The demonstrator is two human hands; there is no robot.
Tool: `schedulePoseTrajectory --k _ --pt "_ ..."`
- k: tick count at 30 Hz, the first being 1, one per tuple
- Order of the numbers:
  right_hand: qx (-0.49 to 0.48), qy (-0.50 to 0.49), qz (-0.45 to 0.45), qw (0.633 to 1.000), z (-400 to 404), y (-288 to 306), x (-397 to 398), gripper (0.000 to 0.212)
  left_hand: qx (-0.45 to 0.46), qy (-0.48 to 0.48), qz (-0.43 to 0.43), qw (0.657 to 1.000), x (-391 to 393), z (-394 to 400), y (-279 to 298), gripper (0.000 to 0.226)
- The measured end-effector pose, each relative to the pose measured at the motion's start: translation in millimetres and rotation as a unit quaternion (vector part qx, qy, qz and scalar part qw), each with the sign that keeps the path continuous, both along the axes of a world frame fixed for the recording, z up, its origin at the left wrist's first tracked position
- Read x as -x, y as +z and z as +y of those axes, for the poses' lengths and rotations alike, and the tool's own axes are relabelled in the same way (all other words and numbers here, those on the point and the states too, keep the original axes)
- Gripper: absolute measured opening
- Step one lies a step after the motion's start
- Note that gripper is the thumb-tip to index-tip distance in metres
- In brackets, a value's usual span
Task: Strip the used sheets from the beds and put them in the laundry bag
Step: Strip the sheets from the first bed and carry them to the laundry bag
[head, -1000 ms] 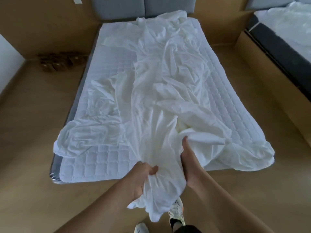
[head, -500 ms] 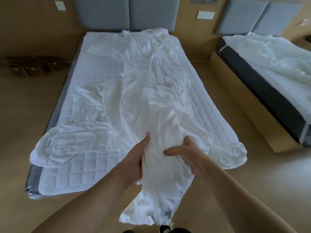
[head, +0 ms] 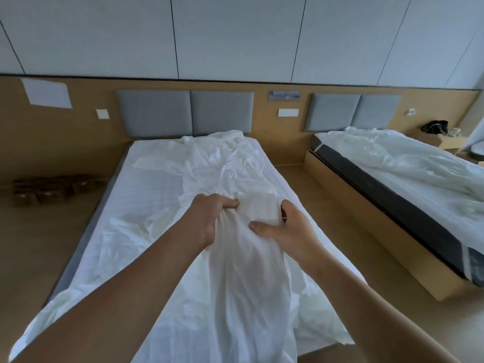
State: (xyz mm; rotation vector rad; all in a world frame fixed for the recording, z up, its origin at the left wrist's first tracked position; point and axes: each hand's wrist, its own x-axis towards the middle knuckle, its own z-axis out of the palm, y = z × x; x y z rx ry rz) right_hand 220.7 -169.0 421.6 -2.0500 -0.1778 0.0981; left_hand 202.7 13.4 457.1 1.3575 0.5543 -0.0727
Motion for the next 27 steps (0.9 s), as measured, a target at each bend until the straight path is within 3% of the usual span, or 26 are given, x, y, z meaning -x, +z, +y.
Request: schedulePoseTrajectory --k 3,6,9,11,13,16,18,20,23,25,27 --pt "0.15 -0.037 -0.1 0.983 2.7 -12.8 -16.2 0.077 -0.047 0.022 -0.025 0.998 -5.7 -2.9 9.7 0.019" --pt "0.128 -0.04 -0.204 0.97 2.4 -15.0 -34.7 0.101 -0.085 0.042 -0.046 0.994 -18.1 5.8 16.7 0.036" --pt "0.105 0.015 -0.197 0.975 4.8 -15.3 -63.3 0.14 -0.117 0.047 -0.071 0.99 -31.9 9.7 23.8 0.038" --pt "0.073 0.101 -0.126 0.984 12.4 -9.9 -80.9 0.15 -0.139 0.038 -0.084 0.986 -41.8 4.5 29.3 0.038" --pt "-0.002 0.115 -0.088 0.989 19.8 -8.2 -97.6 0.133 -0.152 0.029 -0.097 0.983 -52.0 1.6 32.8 0.035" --pt "-0.063 0.067 -0.123 0.988 27.3 -10.8 -118.4 0.082 -0.163 -0.01 -0.101 0.981 -60.6 9.6 35.9 0.038" --pt "-0.083 0.064 -0.133 0.986 29.2 -10.6 -129.1 0.062 -0.231 -0.038 -0.074 0.969 -62.5 24.3 34.7 0.035" --pt "-0.097 0.066 -0.141 0.983 31.1 -7.1 -142.1 0.052 -0.325 -0.022 -0.053 0.944 -62.7 43.5 31.4 0.039" --pt "-0.092 0.072 -0.151 0.982 40.1 8.4 -160.4 0.047 -0.431 0.094 -0.082 0.894 -66.4 73.7 21.0 0.051" --pt "-0.086 0.08 -0.159 0.98 49.4 21.8 -169.8 0.047 -0.398 0.117 -0.093 0.905 -69.7 91.7 14.3 0.078" --pt "-0.091 0.086 -0.169 0.978 59.3 33.0 -175.2 0.046 -0.295 0.073 -0.123 0.945 -76.8 104.2 7.5 0.114"
